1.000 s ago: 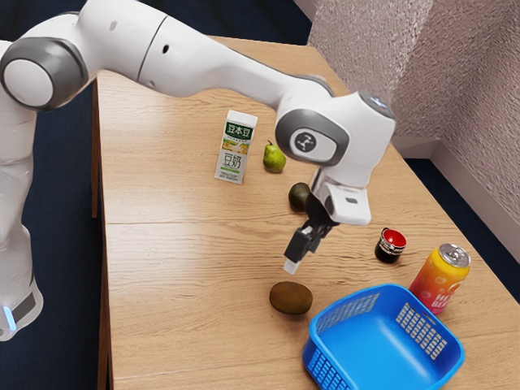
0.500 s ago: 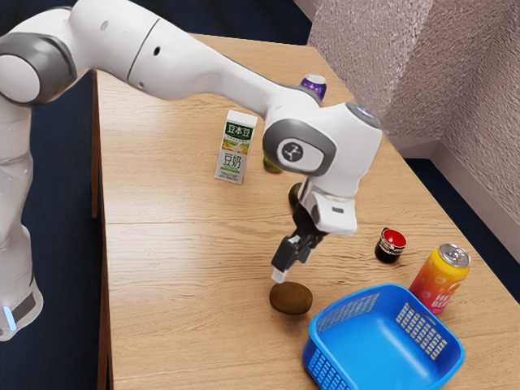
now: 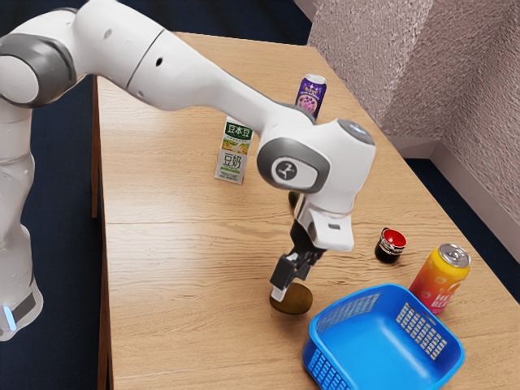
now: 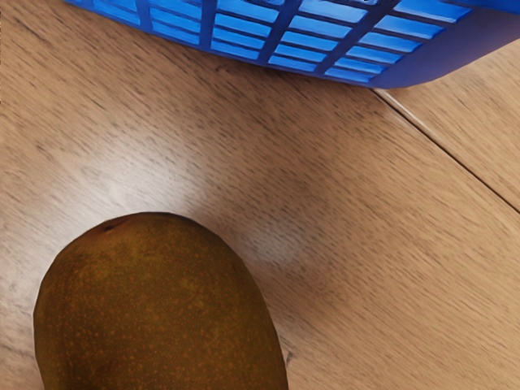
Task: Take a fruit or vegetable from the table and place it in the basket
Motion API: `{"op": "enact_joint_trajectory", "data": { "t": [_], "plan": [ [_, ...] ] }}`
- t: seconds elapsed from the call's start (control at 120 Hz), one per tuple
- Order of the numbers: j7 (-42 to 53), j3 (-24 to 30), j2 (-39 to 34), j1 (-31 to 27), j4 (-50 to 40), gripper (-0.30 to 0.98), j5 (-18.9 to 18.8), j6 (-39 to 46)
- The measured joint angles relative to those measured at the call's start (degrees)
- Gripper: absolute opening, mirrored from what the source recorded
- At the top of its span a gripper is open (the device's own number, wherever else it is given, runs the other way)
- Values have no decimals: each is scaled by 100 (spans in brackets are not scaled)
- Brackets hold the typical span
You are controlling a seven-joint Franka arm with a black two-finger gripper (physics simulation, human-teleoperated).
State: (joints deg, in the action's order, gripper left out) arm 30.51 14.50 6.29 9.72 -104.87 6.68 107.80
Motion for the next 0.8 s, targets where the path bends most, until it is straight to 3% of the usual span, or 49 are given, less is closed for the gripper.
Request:
{"op": "enact_joint_trajectory", "data": {
  "t": [0.8],
  "plan": [
    [-158,-35,364,2,-156,69,-379,490]
  ]
}}
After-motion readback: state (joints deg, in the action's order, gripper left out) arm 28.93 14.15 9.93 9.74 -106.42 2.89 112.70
